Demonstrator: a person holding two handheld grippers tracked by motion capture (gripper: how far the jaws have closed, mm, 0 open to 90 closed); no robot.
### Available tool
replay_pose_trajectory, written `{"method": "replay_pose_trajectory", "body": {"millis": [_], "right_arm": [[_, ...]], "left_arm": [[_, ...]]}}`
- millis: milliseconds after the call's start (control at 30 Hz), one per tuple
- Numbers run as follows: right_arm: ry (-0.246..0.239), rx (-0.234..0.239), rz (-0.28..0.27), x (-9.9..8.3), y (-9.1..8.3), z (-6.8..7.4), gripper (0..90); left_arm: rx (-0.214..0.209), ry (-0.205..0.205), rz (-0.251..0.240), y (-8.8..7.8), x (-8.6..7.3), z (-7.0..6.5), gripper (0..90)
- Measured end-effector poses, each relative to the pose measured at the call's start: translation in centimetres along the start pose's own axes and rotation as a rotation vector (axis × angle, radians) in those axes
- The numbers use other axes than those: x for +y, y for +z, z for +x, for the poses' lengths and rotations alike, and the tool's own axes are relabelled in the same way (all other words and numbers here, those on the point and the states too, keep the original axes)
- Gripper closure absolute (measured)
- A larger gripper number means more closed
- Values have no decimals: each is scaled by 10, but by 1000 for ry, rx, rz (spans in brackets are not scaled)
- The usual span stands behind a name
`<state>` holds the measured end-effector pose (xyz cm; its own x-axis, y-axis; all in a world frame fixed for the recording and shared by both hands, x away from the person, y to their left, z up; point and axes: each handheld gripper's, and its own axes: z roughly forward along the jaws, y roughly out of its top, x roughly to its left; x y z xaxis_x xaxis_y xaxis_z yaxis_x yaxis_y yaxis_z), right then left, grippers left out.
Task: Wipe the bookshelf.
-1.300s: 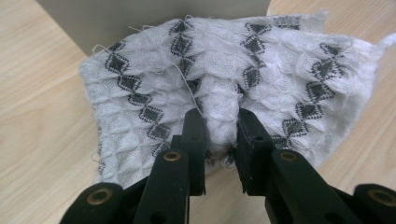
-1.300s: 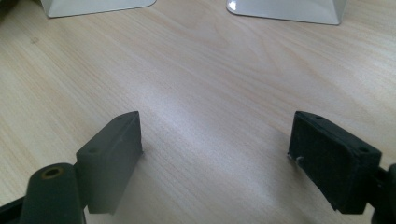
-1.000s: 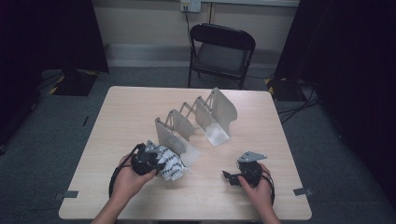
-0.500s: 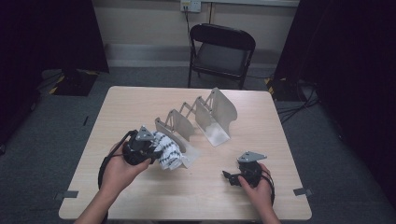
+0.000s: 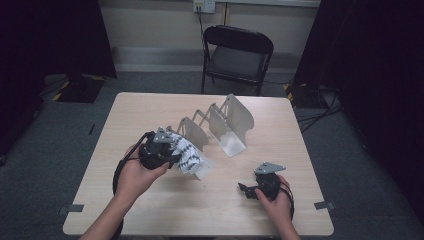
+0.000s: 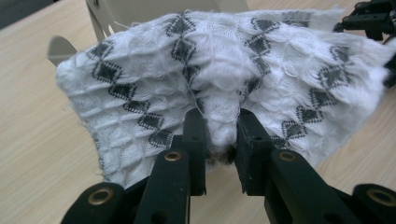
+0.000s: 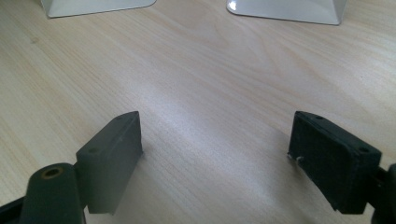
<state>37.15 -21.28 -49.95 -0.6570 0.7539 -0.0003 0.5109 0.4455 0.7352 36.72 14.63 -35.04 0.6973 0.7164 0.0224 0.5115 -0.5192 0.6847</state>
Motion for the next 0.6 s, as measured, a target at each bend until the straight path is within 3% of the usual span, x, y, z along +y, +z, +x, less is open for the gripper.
{"method": "replay_pose_trajectory", "body": {"millis": [600], "right_arm": [[0, 0, 0, 0, 0, 0, 165]], "left_arm": [[-7, -23, 46, 36, -27, 5, 761]]}}
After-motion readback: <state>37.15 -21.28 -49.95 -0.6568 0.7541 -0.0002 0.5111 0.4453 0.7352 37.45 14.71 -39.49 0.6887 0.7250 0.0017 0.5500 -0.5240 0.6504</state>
